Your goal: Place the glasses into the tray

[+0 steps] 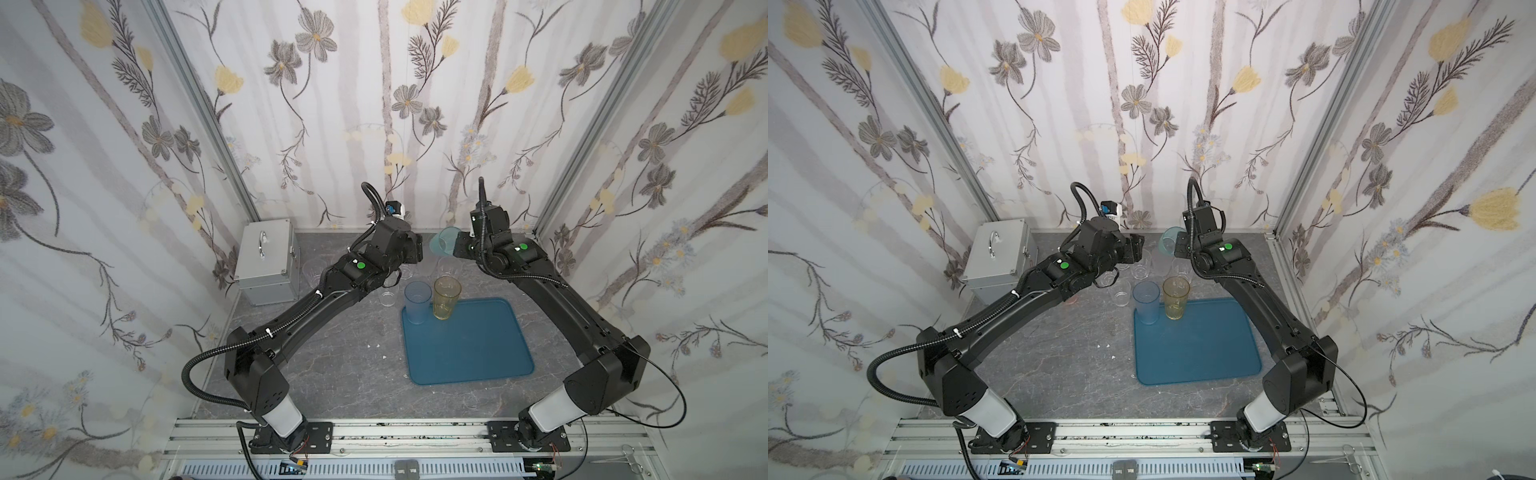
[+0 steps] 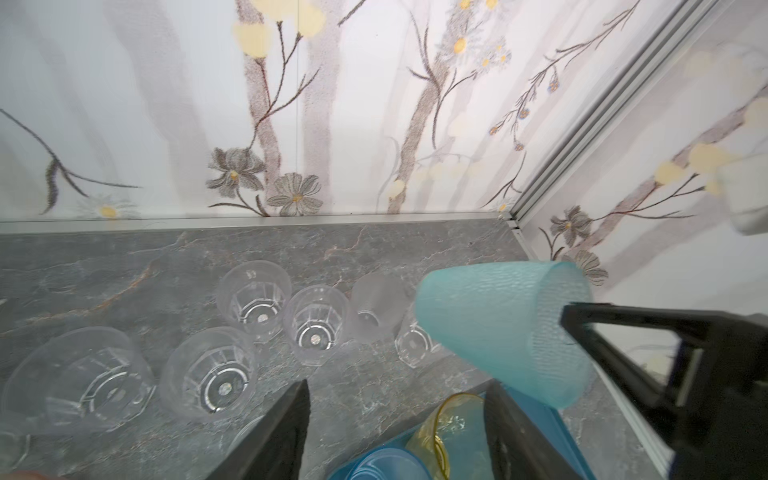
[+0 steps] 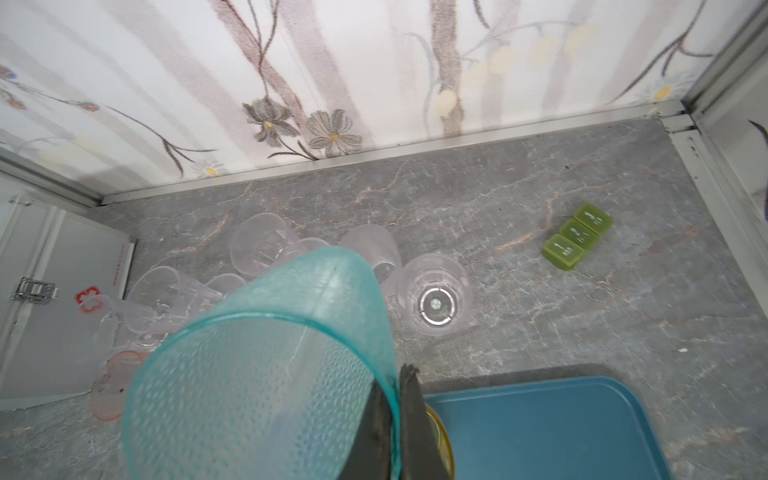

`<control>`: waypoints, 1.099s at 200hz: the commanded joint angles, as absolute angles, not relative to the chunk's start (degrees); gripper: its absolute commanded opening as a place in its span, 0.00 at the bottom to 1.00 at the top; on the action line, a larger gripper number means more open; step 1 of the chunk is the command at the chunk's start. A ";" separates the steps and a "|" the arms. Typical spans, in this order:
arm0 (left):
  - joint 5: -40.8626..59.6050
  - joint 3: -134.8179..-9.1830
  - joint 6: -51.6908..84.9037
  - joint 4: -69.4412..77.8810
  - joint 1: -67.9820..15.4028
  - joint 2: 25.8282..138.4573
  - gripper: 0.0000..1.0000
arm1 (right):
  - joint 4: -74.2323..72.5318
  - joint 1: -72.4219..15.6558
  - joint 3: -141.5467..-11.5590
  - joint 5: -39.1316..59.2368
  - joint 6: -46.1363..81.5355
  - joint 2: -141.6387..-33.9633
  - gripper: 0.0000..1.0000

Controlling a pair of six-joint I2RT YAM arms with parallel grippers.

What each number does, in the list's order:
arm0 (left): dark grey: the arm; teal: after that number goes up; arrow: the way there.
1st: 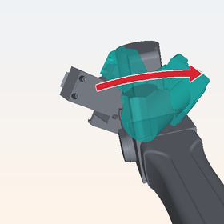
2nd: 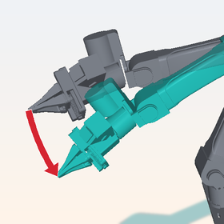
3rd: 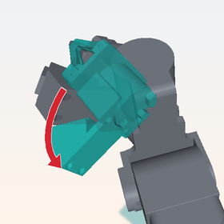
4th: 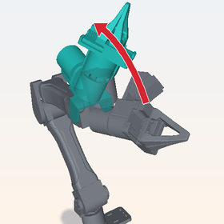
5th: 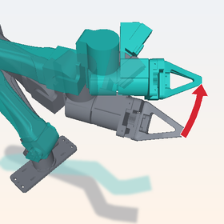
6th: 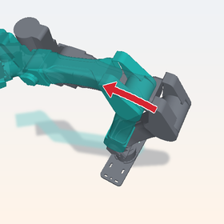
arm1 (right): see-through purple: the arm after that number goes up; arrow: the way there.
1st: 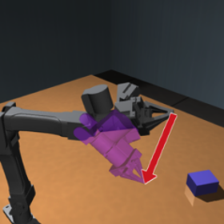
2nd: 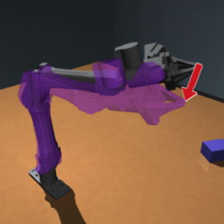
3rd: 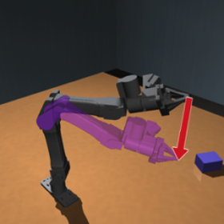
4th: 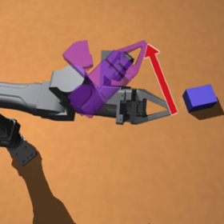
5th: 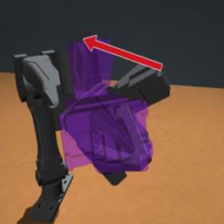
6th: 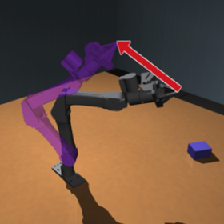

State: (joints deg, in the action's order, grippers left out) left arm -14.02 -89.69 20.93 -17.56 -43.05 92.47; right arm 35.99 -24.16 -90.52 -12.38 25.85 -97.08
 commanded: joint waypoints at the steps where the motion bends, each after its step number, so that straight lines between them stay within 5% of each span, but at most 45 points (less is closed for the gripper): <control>1: -17.85 -85.18 18.03 -12.41 -42.72 90.62 0.73 | 36.26 -21.63 -87.44 -11.26 24.23 -94.24 0.00; 69: -19.52 -66.11 13.23 3.91 -42.28 83.31 0.87 | 43.20 -13.55 -75.00 -10.94 21.26 -85.52 0.00; 220: -19.52 -59.17 15.95 5.84 -41.66 82.29 0.89 | 44.33 -14.32 -72.93 -7.65 18.28 -99.44 0.04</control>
State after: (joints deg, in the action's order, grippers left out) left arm -19.84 -59.07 15.03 3.90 -41.78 82.74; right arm 46.39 -14.00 -72.47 -7.81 18.94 -98.39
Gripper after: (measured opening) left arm 0.889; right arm 0.049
